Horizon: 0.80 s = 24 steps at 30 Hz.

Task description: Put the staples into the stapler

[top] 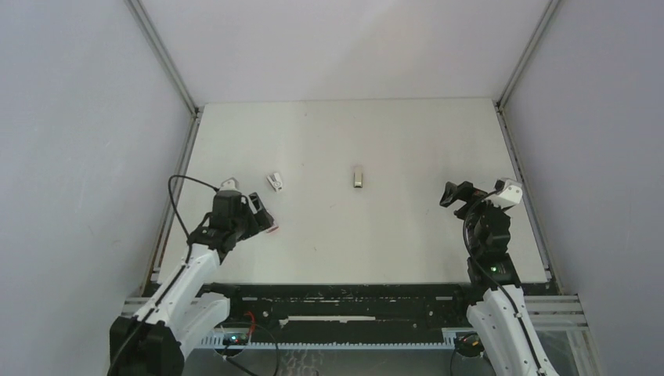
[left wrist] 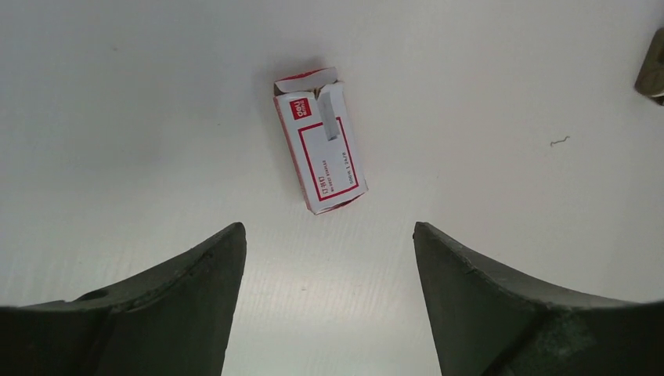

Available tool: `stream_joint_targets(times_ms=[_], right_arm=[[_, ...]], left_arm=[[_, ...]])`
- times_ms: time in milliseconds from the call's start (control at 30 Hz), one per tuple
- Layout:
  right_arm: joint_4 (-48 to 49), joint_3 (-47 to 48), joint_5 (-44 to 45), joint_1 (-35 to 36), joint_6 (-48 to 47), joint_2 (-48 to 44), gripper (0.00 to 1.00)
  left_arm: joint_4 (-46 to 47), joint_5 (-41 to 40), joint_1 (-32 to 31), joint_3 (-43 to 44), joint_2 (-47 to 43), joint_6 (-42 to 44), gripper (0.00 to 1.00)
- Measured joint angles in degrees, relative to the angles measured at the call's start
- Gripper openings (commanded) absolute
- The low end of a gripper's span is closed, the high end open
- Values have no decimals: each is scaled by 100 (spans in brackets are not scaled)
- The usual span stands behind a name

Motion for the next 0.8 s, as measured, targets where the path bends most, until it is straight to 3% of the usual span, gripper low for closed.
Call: stream_joint_targets(times_ms=[133, 567, 800], right_arm=[[-44, 0, -72, -2, 20, 81, 98], [-15, 0, -557, -20, 9, 334, 98], [85, 0, -905, -20, 13, 765, 97]], left_arm=[[323, -20, -199, 0, 540, -11, 78], [1399, -66, -577, 76, 2188, 92, 79], [1681, 57, -1349, 892, 3340, 719, 73]])
